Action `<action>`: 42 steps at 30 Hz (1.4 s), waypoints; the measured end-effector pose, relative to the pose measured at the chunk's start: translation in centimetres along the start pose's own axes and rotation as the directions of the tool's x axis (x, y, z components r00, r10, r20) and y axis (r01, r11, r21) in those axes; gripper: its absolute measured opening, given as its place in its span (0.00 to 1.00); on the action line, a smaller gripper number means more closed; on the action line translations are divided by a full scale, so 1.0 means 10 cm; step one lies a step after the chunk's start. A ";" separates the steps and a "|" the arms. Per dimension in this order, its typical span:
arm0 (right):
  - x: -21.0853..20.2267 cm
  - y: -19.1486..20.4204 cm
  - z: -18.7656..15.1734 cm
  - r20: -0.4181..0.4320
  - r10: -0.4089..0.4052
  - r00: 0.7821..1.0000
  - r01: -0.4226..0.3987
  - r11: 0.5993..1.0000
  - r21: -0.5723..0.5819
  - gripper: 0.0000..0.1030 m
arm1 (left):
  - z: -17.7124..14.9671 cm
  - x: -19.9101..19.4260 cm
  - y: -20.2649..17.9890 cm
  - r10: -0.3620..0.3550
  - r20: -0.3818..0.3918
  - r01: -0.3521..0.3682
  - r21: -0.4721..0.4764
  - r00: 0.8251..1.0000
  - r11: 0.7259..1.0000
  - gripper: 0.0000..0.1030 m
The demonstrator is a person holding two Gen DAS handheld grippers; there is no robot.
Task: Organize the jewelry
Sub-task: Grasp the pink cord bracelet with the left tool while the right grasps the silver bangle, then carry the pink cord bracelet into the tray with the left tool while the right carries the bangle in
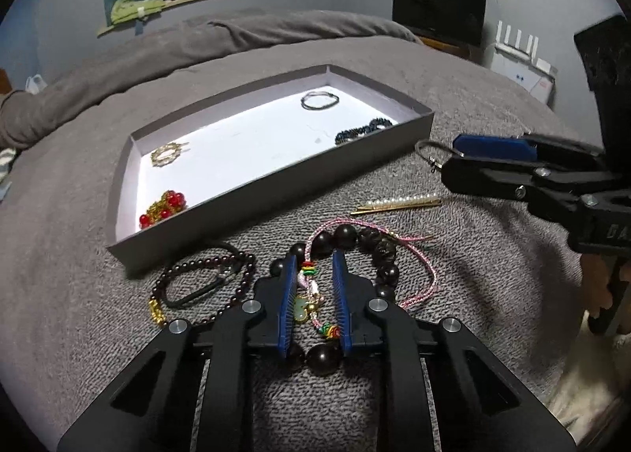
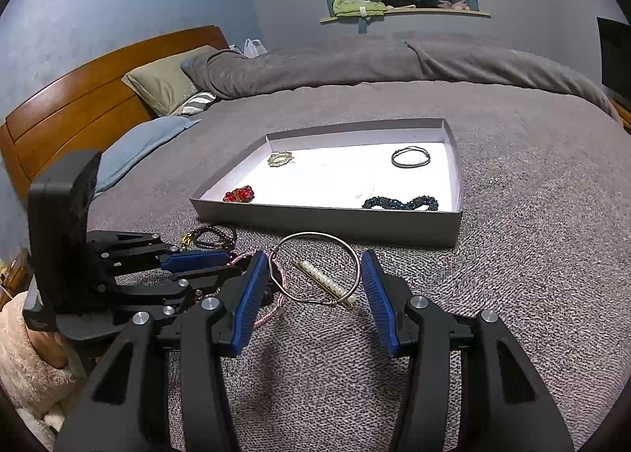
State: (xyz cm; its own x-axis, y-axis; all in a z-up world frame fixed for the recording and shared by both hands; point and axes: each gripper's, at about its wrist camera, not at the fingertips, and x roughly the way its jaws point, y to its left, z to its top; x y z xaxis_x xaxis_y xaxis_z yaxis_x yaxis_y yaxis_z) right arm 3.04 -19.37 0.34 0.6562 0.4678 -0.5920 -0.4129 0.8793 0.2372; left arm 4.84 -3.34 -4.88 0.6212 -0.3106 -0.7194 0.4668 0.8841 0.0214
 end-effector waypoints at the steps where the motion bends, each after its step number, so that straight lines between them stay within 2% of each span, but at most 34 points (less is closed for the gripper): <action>1: 0.00 0.00 -0.01 0.000 -0.001 1.000 0.001 1.000 0.000 0.48 | 0.00 0.03 -0.01 0.005 -0.007 -0.005 0.005 1.000 1.000 0.14; 2: 0.00 0.00 -0.01 0.000 -0.001 1.000 0.001 1.000 0.001 0.48 | -0.01 0.05 -0.01 0.009 -0.014 -0.009 0.008 1.000 1.000 0.07; 4: -0.01 -0.01 -0.01 0.003 -0.003 1.000 0.003 1.000 0.000 0.48 | -0.02 0.05 0.00 0.017 -0.012 -0.017 0.008 1.000 1.000 0.06; 14: -0.05 -0.02 0.06 0.021 -0.028 0.999 0.029 1.000 -0.010 0.48 | 0.16 -0.34 0.10 -0.009 0.094 0.011 -0.020 0.996 1.000 0.06; 16: -0.06 -0.02 0.14 0.033 -0.037 0.999 0.038 0.999 -0.017 0.48 | 0.29 -0.43 0.16 -0.020 0.118 0.021 -0.014 0.993 1.000 0.06; 21: -0.02 -0.07 0.43 0.063 -0.070 0.996 0.073 0.997 -0.038 0.48 | 0.64 -0.56 0.26 0.020 0.166 -0.024 0.023 0.986 0.999 0.06; 26: 0.16 -0.15 0.77 0.100 -0.127 0.987 0.132 0.990 -0.048 0.48 | 1.00 -0.46 0.48 0.059 0.183 -0.060 -0.003 0.981 0.998 0.06; 32: 0.60 -0.36 1.08 0.079 -0.167 0.983 0.168 0.986 -0.002 0.48 | 1.32 -0.07 0.74 0.101 0.156 -0.096 -0.042 0.983 0.995 0.06; 36: 0.92 -0.51 1.17 0.021 -0.169 0.985 0.168 0.985 0.038 0.48 | 1.43 0.37 0.90 0.111 0.073 -0.104 -0.084 0.991 0.991 0.06; 42: 1.21 -0.52 1.06 -0.078 -0.196 0.977 0.196 0.980 -0.010 0.48 | 1.48 0.82 1.10 0.132 -0.031 -0.134 -0.122 0.991 0.983 0.06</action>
State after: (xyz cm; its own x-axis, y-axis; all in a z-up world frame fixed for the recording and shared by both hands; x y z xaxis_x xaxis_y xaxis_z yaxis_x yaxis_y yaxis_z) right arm 19.87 -17.37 0.08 0.6730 0.2775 -0.6856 -0.2820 0.9532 0.1090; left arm 24.42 -1.35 -0.29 0.6576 -0.1806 -0.7314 0.2988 0.9537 0.0331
